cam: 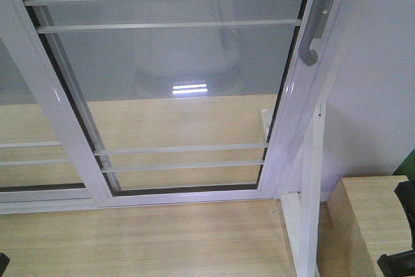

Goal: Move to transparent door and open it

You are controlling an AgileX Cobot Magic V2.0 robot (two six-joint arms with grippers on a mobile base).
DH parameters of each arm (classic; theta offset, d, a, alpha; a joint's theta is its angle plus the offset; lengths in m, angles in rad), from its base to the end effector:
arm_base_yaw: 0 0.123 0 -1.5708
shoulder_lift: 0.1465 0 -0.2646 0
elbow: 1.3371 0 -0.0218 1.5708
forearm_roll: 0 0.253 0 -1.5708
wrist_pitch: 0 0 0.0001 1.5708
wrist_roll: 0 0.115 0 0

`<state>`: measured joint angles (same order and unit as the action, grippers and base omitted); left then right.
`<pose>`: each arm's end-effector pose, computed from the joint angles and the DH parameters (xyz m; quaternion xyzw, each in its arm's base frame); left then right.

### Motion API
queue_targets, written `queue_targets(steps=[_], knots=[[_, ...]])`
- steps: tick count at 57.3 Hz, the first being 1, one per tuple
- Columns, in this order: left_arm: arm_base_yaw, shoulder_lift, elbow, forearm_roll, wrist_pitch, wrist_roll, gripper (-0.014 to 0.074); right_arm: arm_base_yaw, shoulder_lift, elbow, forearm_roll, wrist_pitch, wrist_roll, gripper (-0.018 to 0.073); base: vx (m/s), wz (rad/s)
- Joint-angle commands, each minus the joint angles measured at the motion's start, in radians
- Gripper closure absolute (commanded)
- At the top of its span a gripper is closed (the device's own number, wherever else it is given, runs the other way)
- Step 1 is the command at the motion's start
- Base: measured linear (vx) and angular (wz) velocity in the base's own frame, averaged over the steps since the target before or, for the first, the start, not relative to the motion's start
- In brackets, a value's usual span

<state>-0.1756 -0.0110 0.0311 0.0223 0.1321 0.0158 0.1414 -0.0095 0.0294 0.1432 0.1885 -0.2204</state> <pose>0.1020 -0.0178 0.1899 0.0768 0.7257 -0.0460 0.6822 0.1015 0.0176 0.1841 -0.0913 0.7424 0.0305 0.6630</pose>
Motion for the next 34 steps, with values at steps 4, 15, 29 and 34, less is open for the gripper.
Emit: queue_targets(steps=[4, 15, 29, 34], knots=[[-0.006, -0.014, 0.008, -0.002, -0.083, -0.003, 0.0603, -0.004, -0.016, 0.004, -0.001, -0.081, -0.001, 0.0566, 0.02, 0.01], [-0.006, -0.014, 0.008, -0.002, -0.083, -0.003, 0.0603, -0.004, -0.016, 0.004, -0.001, -0.081, -0.001, 0.0566, 0.02, 0.00], [-0.006, -0.014, 0.008, -0.002, -0.083, -0.003, 0.0603, -0.004, -0.016, 0.004, -0.001, -0.081, -0.001, 0.0566, 0.00, 0.00], [-0.006, -0.014, 0.008, -0.002, -0.083, -0.003, 0.0603, -0.004, -0.016, 0.004, -0.001, -0.083, -0.001, 0.0566, 0.00, 0.00]])
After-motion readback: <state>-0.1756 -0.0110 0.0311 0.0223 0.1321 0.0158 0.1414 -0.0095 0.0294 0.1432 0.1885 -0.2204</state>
